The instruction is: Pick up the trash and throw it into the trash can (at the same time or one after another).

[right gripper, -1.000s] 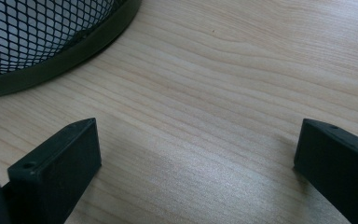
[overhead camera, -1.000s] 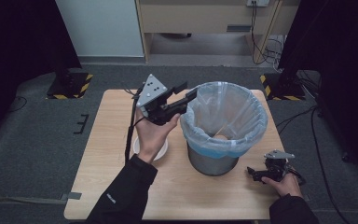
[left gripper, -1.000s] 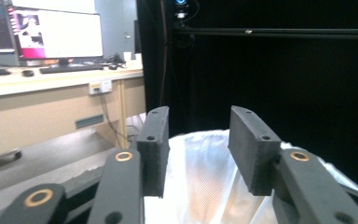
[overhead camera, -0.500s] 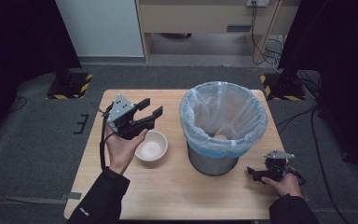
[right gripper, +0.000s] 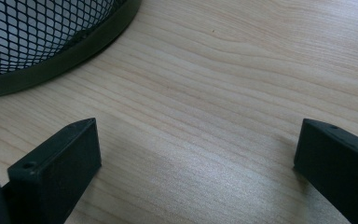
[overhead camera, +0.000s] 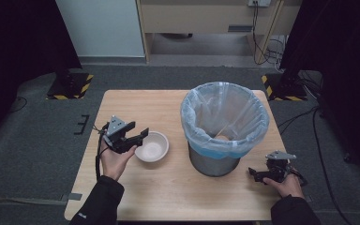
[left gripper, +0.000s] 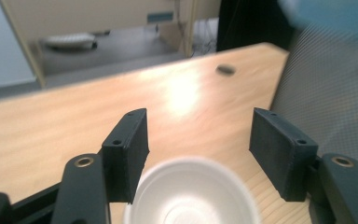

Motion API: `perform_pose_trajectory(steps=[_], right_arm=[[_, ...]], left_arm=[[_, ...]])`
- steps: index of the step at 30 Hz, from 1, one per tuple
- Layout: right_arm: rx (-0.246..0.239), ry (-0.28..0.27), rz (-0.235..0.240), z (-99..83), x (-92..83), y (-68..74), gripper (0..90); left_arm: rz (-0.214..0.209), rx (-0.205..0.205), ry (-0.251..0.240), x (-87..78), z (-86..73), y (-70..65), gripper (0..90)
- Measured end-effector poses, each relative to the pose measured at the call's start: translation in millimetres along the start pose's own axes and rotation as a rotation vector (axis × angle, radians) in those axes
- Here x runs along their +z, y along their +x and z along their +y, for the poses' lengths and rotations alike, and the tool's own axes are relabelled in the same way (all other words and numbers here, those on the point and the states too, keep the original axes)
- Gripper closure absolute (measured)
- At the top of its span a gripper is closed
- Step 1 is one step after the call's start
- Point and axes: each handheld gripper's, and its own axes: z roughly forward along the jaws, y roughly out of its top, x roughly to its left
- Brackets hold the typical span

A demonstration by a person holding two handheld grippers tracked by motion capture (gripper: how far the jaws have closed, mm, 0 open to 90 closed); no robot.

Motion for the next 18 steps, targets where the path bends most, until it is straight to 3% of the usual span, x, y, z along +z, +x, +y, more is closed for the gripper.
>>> perform_pose_trajectory(steps=[4, 12, 18], right_arm=[[0.000, 0.000, 0.000, 0.0, 0.0, 0.0, 0.8], [0.000, 0.000, 0.000, 0.0, 0.0, 0.0, 0.8], [0.000, 0.000, 0.000, 0.0, 0.0, 0.0, 0.8]], left_arm=[[0.045, 0.010, 0.085, 11.0, -18.2, 11.2, 35.7], [0.070, -0.031, 0.171, 30.6, -43.8, 25.5, 34.5], [0.091, -0.038, 0.258, 45.7, -61.7, 32.9, 34.6]])
